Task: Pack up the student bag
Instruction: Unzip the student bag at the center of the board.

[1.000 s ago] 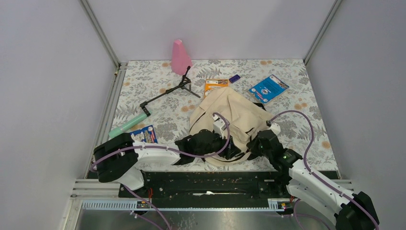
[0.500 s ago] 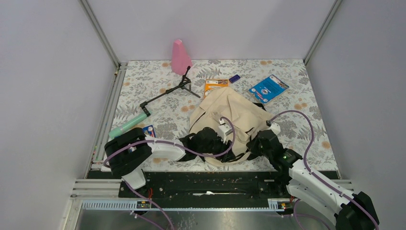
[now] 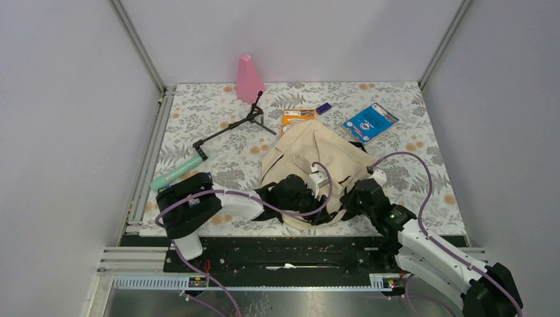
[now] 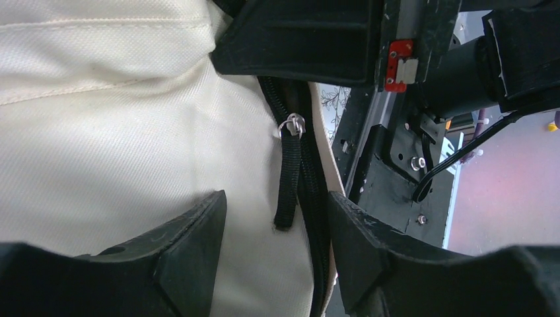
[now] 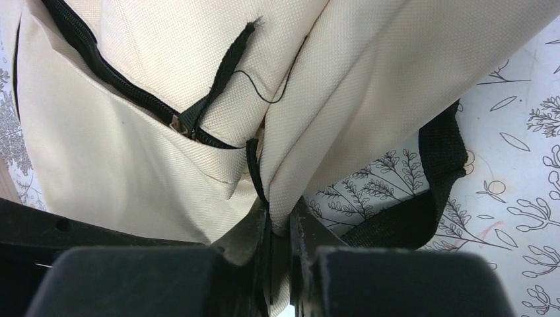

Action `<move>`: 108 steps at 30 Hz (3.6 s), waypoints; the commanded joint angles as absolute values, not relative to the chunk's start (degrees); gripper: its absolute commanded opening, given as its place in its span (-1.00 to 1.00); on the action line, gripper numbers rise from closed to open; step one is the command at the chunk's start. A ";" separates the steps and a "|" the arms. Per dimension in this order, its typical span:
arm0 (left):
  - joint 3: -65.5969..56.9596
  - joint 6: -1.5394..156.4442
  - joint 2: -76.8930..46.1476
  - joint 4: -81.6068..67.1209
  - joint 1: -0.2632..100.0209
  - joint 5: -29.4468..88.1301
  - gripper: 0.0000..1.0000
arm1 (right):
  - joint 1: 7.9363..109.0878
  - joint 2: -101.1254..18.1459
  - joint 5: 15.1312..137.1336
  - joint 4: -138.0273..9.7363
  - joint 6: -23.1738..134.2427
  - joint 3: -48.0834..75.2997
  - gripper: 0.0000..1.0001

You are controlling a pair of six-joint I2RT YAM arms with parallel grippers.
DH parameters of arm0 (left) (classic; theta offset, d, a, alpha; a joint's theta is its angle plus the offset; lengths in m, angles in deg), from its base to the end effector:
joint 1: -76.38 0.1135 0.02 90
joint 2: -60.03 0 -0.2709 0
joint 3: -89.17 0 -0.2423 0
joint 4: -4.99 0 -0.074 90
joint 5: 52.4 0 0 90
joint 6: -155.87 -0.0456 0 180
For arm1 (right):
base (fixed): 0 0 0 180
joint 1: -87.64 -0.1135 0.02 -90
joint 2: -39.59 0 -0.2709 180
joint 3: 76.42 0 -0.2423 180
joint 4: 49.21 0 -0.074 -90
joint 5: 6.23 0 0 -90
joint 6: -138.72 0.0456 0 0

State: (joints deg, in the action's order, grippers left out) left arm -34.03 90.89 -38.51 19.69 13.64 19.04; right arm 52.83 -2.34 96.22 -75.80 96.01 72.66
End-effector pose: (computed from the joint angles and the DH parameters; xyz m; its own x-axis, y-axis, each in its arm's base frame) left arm 0.1453 -0.3137 0.1668 -0.6000 0.2891 -0.7459 0.7932 0.3360 -0.5078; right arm 0.1289 0.0777 0.1759 -0.6463 0.4245 -0.6341 0.0851 0.8659 0.4929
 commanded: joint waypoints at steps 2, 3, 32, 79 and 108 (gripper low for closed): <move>-30.25 90.45 -40.95 22.85 12.59 16.94 0.00 | 53.10 -1.98 96.76 -70.01 95.74 71.10 -1.00; -30.07 90.48 -41.22 22.90 12.57 16.77 -0.10 | 53.11 -1.98 96.78 -69.99 95.74 71.12 -1.00; -36.63 88.80 -29.10 15.62 5.72 32.68 -1.00 | 53.19 -8.59 105.56 -65.60 99.21 70.37 -1.00; -47.55 90.92 -9.97 -3.89 5.76 60.05 -1.00 | 53.38 -1.12 109.35 -69.94 101.12 72.89 -1.00; -52.06 90.59 0.57 -5.55 16.44 60.72 -1.00 | 53.54 3.77 111.70 -78.62 97.86 70.61 -0.10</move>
